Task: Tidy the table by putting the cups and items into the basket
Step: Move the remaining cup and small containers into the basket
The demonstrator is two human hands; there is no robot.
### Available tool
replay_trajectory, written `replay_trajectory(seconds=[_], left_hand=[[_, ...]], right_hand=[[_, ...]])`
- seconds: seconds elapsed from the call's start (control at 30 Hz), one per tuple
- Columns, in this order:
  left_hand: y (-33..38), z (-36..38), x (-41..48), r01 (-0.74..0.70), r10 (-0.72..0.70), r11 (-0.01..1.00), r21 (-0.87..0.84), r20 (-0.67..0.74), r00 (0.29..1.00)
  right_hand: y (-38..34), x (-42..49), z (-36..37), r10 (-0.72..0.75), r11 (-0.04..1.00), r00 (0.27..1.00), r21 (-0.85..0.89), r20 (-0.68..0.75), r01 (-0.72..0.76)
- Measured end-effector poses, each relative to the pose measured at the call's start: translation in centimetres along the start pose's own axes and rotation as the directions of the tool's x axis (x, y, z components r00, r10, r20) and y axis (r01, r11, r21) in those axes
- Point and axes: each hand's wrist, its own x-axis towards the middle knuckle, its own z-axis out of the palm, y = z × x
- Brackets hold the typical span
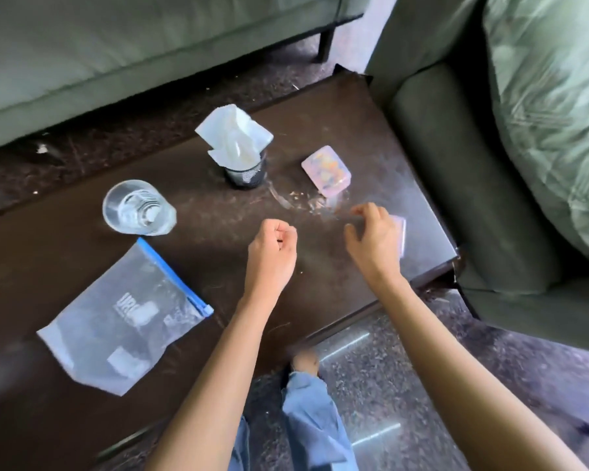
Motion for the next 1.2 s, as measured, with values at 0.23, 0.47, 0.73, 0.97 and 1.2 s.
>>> replay_trajectory(seconds=[0.23, 0.47, 0.73, 0.97, 1.2], left_hand=[[4.3, 6.2, 5.0, -0.174, 0.177, 0.972, 0.159, -0.011, 0.984], [6.0, 9.8, 10.3, -0.243, 0.28, 0.84, 0.485, -0.005, 0.96], [5.5, 9.5, 12.0, -0.326, 0.366, 0.638, 0.698, 0.099, 0.925], [1.2, 6.0, 9.1, -0.455, 0.487, 0.845, 0.281, -0.054, 0.872], [-4.5, 2.5, 6.2, -0.543, 0.522, 0.828, 0.136, 0.164, 0.837]], right_hand=[[4.5, 2.3, -1.2, 0.237, 0.936, 0.97, -0.256, -0.055, -0.243], [5.1, 3.2, -0.8, 0.345, 0.935, 0.919, -0.154, 0.192, -0.319], [4.0, 2.3, -0.7, 0.149, 0.919, 0.934, 0.304, 0.325, -0.252], [4.6, 1.7, 0.8, 0.079, 0.748, 0.897, 0.569, 0.435, -0.342], [5.4, 1.9, 1.6, 0.172, 0.722, 0.946, 0.618, 0.274, -0.31]])
